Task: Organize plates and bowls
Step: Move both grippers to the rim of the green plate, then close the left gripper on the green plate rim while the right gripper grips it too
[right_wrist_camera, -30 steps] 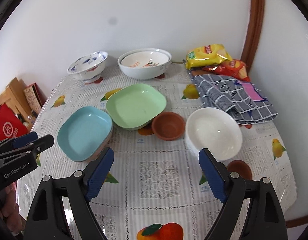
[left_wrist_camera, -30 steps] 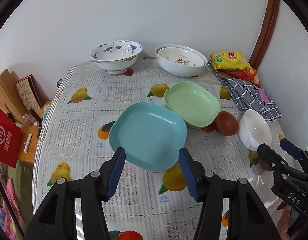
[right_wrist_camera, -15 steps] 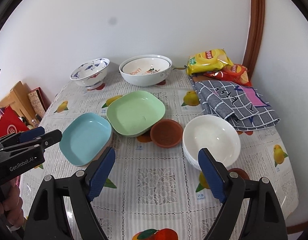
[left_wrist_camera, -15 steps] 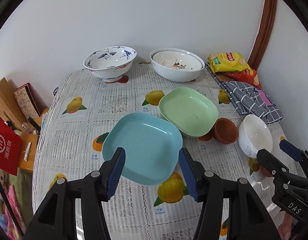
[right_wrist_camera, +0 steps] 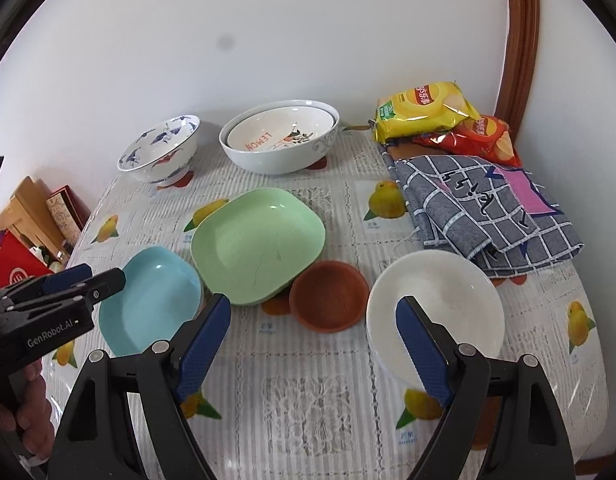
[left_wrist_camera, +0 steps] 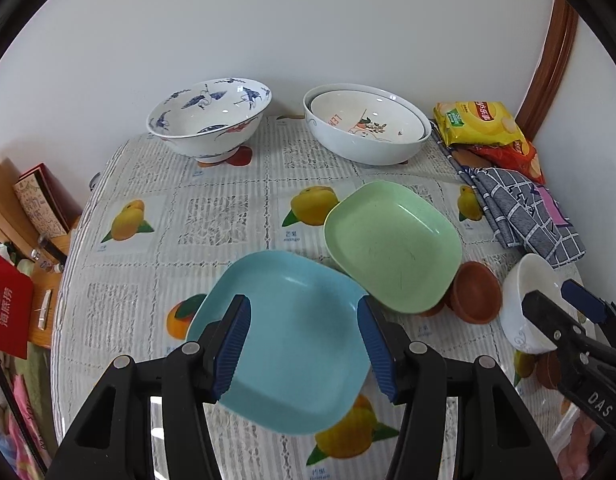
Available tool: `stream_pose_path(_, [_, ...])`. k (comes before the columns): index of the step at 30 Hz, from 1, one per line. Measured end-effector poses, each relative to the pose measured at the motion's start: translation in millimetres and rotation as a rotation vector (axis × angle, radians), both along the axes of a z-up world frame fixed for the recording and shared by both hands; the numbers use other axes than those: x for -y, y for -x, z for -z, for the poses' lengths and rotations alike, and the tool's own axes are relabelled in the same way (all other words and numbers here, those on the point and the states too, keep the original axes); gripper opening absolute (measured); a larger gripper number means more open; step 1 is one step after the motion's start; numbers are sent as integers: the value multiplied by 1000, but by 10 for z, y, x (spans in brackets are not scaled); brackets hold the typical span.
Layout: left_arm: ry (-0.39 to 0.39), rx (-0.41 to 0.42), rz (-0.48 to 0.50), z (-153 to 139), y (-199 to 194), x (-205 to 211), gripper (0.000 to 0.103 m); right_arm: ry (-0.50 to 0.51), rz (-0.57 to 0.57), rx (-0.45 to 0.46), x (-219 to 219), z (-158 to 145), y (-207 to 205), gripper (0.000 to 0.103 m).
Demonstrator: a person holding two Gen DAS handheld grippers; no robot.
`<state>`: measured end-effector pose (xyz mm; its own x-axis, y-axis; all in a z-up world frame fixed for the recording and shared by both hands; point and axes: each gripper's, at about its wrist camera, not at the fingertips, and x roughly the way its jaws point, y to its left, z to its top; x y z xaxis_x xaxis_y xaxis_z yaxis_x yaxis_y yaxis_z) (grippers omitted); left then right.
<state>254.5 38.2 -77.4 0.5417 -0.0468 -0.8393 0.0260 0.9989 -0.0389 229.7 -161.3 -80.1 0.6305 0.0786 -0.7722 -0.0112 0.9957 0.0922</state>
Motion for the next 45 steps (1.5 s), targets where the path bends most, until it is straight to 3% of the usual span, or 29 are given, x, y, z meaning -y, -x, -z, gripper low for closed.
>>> stream_pose_path(4, [-14,-9,2,67,-218,41,53,-15,-5,-21,36,67,-288,68])
stream_pose_path(9, [-9,-32,6,202,-471,81,56,-27,-3,-51,37,194,-620,66])
stream_pose_path(12, [-8,-44,9,290,-594,107,56,-21,-6,-70,17,295,-778,58])
stream_pose_path(26, [48,-105,45,678,-1008,197,55,15,10,-133,-46,715,-1278,57])
stream_pose_path(30, [44,-110,43,745,-1055,228,54,11,32,-150,-33,779,-1321,49])
stream_pose_path(35, [44,-122,52,816,-1075,251,42,15,25,-166,-79,850,-1378,41])
stream_pose_path(43, [41,-134,53,897,-1137,274,17,13,25,-176,-122,929,-1395,20])
stream_pose_path(45, [28,-131,51,920,-1135,296,15,20,30,-169,-114,933,-1387,15])
